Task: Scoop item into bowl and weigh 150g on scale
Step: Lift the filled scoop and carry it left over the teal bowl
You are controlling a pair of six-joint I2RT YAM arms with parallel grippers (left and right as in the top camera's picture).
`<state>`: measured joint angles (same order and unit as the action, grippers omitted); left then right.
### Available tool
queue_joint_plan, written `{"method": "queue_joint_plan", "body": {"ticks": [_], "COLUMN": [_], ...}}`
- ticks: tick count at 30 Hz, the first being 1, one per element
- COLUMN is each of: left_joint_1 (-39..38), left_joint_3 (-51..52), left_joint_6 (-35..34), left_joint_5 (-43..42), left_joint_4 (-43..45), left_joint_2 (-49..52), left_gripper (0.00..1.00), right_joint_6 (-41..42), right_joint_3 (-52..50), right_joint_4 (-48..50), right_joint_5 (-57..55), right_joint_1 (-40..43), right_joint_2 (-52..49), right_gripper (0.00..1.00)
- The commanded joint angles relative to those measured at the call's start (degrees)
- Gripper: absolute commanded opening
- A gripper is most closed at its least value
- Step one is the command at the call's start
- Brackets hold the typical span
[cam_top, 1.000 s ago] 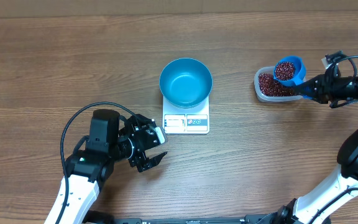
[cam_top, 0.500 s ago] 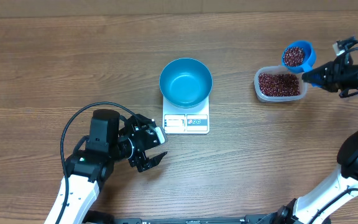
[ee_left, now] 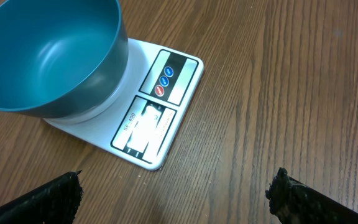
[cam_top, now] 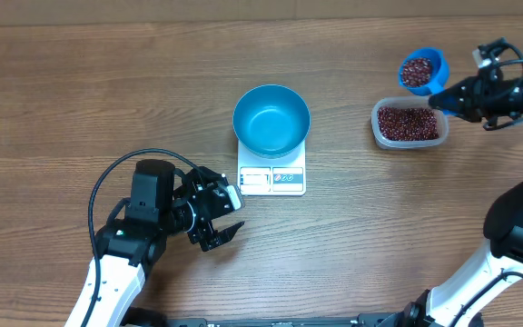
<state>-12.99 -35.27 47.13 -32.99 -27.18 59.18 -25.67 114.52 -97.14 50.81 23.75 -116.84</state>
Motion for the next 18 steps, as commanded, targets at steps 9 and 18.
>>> {"method": "queue_joint_plan", "body": {"ticks": [9, 18], "left_joint_1": [0.33, 0.33], "left_joint_3": [0.28, 0.28], "left_joint_6": [1.09, 1.09], "left_joint_5": [-0.92, -0.92], "left_joint_4": [0.00, 0.00], "left_joint_2": [0.39, 0.39], "left_gripper": [1.00, 0.99], "right_joint_6": [5.68, 9.81], "right_joint_3": [6.29, 8.31], "right_joint_4": [0.07, 0.07], "right_joint_5": [-2.16, -4.96], "right_joint_1": [-7.58, -14.97], "right_joint_2": [1.66, 1.77], "right_gripper": [0.04, 0.04]}}
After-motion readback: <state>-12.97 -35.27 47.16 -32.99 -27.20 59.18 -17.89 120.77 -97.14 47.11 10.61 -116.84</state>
